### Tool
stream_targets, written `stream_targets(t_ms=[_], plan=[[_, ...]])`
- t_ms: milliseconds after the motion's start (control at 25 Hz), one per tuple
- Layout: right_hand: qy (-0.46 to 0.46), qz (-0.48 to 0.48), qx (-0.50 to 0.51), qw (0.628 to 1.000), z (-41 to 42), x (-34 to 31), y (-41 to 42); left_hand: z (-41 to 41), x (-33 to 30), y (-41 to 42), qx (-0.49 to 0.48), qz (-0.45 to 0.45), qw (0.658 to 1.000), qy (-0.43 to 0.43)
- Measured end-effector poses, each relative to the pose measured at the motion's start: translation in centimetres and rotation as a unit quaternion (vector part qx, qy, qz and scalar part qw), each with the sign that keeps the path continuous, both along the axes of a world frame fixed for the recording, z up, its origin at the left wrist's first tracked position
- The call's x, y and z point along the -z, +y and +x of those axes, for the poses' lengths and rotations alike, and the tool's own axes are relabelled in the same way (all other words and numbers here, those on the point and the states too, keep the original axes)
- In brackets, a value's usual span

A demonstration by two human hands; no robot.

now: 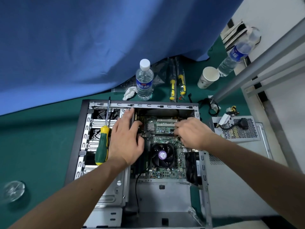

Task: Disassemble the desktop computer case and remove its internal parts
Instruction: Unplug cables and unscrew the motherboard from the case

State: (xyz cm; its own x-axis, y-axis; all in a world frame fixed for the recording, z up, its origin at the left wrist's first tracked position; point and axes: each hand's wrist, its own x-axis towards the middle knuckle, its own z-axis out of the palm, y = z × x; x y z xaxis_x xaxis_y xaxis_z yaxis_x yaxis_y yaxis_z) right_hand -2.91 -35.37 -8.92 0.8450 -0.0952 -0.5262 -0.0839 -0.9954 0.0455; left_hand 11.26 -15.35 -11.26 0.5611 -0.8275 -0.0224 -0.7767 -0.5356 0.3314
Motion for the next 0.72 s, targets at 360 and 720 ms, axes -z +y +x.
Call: stream_targets(t_ms=[360,720], plan=[[-0.119,0.226,0.658,0.708,5.0,4.6,4.0,0.2,0.5,0.0,0.002,0.002,1.000,-0.001],[-0.287,0.266,0.821,0.416,5.8,9.4,2.1,0.1,0.5,-0.1,0.009,0.016,1.000,-0.017]])
